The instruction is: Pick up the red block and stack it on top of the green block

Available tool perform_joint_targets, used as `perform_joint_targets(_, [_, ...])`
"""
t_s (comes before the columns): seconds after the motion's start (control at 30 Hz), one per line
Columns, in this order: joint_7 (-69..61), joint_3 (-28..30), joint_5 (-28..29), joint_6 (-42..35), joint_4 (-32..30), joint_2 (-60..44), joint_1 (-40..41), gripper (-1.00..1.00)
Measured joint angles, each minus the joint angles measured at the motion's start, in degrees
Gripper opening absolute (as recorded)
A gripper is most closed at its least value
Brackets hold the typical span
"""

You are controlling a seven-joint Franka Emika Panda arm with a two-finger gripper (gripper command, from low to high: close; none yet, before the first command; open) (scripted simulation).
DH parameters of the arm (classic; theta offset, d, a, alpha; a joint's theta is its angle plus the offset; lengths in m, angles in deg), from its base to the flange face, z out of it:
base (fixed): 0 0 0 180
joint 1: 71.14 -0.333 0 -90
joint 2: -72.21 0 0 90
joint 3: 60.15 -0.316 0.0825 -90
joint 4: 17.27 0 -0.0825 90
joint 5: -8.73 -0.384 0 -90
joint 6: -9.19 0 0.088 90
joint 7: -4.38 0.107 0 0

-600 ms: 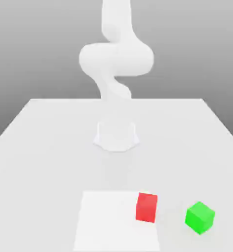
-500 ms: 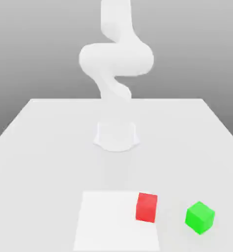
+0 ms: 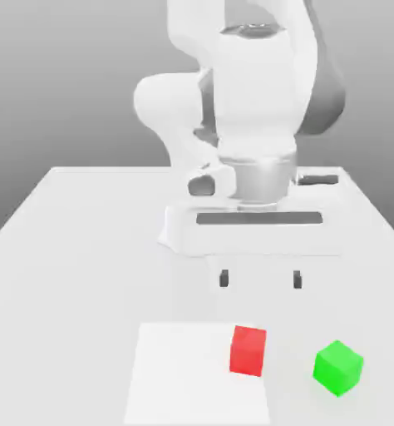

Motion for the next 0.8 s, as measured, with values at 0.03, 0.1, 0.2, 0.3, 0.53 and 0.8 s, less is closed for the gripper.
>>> perform_joint_targets(0.03, [2.2,0.0,1.6,1.2,-1.1,-2.0,-0.3,0.0])
perform_joint_targets(0.1, [5.3,0.5,4.3,4.0,-2.1,-6.1,-0.7,0.0])
perform_joint_targets(0.2, [7.5,1.6,6.9,9.1,-1.6,-12.2,-1.3,0.0])
perform_joint_targets(0.3, [8.6,3.1,8.3,13.8,-0.9,-17.8,-2.4,-1.0])
perform_joint_targets(0.53, [8.8,3.0,8.4,13.9,-0.9,-17.8,-2.4,-1.0])
perform_joint_targets(0.8, [9.4,0.8,4.6,2.6,-1.6,-5.8,-2.9,-1.0])
